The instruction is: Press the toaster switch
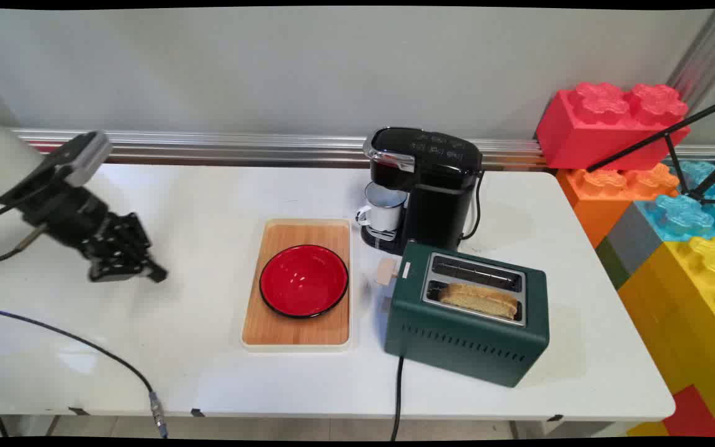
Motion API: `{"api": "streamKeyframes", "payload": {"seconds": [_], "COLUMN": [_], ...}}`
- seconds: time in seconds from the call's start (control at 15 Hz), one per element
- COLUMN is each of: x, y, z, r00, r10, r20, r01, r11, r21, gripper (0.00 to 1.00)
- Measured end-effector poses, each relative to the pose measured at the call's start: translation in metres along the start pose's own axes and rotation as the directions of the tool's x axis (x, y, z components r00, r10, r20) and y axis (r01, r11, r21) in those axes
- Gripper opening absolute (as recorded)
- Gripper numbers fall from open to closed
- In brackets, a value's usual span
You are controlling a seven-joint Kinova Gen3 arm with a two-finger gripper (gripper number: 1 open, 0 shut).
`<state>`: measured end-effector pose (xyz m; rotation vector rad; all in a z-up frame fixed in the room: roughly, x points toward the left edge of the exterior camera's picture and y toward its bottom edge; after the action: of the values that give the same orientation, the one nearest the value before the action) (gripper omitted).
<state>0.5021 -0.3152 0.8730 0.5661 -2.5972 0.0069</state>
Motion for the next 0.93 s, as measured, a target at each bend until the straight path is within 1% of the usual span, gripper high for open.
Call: {"api": "streamKeyframes", "payload": {"seconds": [0.13, 0.27, 0.33, 0.53, 0.67, 0.73, 0.93], "x": [0.023, 0.049, 0.057, 0.095, 0.113, 0.124, 0.146], "y": [-0.001, -0.004, -0.005, -0.012, -0.017, -0.022, -0.032], "z": [0.006, 0.013, 0.015, 0.028, 0.037, 0.045, 0.066], "r00": [0.998, 0.991, 0.988, 0.965, 0.952, 0.942, 0.921], "r10": [-0.003, -0.002, 0.002, 0.034, 0.050, 0.061, 0.094], "r20": [-0.068, -0.136, -0.157, -0.259, -0.301, -0.329, -0.379], "r01": [0.003, 0.000, -0.005, -0.044, -0.065, -0.084, -0.137], "r11": [1.000, 1.000, 1.000, 0.999, 0.997, 0.995, 0.987], "r21": [-0.007, -0.016, -0.019, -0.032, -0.041, -0.055, -0.088], "gripper": [0.00, 0.00, 0.00, 0.00, 0.00, 0.00, 0.00]}}
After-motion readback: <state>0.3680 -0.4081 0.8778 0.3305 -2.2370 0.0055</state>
